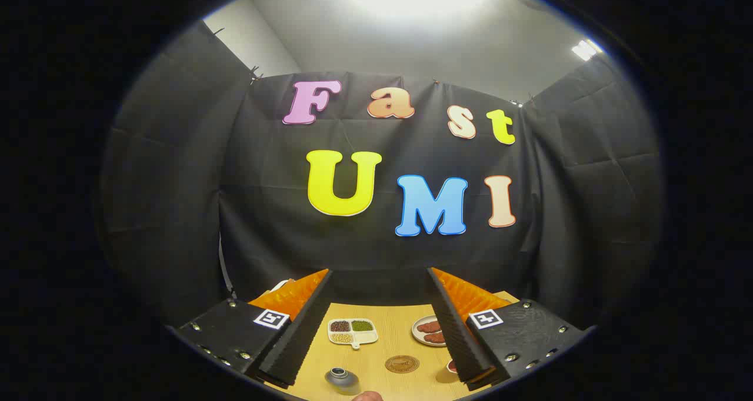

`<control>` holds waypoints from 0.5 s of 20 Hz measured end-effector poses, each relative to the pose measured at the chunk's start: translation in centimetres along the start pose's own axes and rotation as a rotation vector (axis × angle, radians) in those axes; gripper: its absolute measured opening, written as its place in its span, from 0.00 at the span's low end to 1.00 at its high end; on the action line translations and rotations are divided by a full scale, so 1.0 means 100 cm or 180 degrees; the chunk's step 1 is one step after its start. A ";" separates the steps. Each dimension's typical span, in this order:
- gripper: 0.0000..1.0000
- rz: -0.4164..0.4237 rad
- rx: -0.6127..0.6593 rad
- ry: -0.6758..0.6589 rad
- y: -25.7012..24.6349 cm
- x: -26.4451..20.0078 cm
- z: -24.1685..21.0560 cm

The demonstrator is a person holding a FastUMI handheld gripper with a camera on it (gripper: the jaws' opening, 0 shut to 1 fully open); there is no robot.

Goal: Take the bottle from table, then pour the juice into the cup, finally place the bottle on the coaster

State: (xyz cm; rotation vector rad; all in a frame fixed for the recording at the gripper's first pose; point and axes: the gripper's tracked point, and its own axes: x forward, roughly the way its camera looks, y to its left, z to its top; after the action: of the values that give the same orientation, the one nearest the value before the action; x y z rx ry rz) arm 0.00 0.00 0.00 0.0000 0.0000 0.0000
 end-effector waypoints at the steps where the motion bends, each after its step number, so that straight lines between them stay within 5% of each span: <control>1: 0.96 0.0001 -0.0003 -0.0009 0.000 0.000 -0.001; 10: 0.96 0.0099 -0.0060 -0.0025 0.005 0.002 -0.017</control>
State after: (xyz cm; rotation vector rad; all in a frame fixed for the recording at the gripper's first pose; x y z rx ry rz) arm 0.17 0.53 -1.73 -0.0190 -0.0078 0.0310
